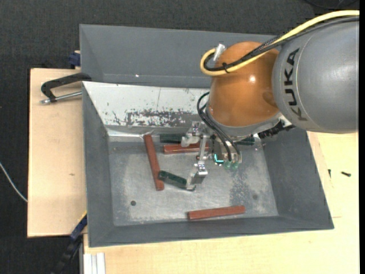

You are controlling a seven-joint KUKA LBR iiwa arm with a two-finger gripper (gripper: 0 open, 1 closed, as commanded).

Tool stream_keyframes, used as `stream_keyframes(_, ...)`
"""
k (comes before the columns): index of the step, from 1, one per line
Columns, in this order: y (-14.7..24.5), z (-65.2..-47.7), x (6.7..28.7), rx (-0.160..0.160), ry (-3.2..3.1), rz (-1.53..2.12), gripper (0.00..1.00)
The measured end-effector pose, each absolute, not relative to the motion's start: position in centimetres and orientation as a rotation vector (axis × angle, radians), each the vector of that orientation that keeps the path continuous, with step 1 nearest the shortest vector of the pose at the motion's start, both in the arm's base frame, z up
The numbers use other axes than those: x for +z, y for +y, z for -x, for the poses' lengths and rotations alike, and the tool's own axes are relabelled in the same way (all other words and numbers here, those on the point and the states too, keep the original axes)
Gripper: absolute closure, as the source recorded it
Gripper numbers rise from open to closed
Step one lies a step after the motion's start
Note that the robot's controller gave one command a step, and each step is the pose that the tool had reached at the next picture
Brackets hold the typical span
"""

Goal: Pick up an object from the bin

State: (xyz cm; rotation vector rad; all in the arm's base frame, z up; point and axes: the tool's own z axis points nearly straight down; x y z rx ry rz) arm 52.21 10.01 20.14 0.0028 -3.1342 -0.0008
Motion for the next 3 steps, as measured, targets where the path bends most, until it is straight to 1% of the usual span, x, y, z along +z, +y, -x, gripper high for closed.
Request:
stream_keyframes(1,10.0,-52.4,20.6,-0.003,-3.143,0.0,0.0)
stream_keyframes(2,9.3,-52.5,14.9,-0.003,-3.146,-0.105,0.0)
stream_keyframes(3,7.9,-52.5,8.3,-0.002,-3.138,-0.167,1.0)
